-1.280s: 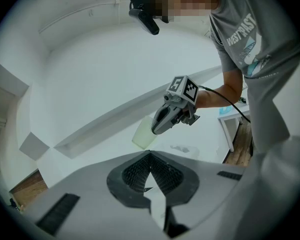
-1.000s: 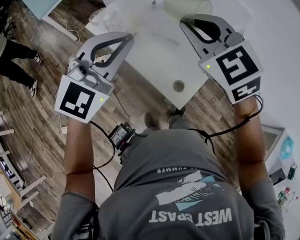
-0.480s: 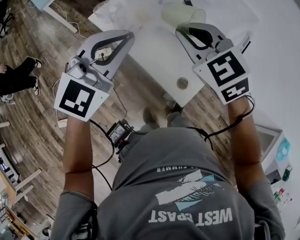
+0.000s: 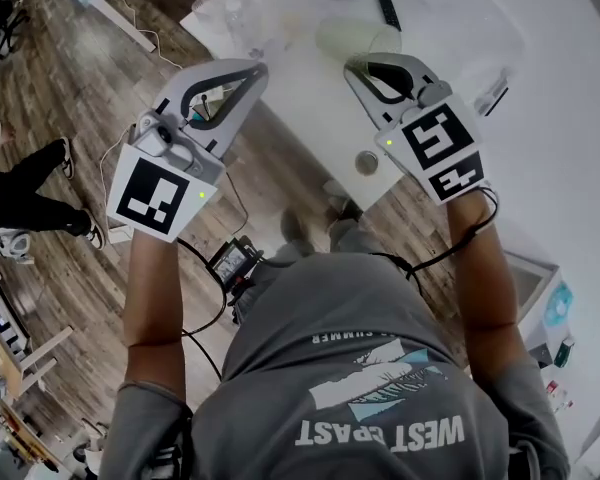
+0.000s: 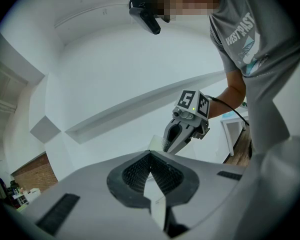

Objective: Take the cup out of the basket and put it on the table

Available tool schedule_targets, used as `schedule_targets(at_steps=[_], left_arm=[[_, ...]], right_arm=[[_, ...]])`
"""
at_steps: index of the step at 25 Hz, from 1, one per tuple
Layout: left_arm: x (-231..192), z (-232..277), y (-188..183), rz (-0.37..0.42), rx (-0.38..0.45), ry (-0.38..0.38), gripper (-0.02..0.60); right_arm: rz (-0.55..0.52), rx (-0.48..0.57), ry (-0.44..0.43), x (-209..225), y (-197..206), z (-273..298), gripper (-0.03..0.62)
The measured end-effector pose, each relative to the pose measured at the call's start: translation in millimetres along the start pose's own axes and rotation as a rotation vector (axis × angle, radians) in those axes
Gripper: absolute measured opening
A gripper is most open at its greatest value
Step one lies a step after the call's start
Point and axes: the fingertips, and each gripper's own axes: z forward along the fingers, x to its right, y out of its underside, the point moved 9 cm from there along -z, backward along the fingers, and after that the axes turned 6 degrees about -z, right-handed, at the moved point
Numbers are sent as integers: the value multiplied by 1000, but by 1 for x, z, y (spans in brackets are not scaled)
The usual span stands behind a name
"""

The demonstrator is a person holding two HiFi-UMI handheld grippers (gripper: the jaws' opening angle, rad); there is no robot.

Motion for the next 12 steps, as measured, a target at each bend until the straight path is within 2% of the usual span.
schedule_targets(at_steps=[12], left_arm=[[1,-9,19,-35,-21,-9,9]], right_arm=[[24,-53,-65,-14,21,35,28]])
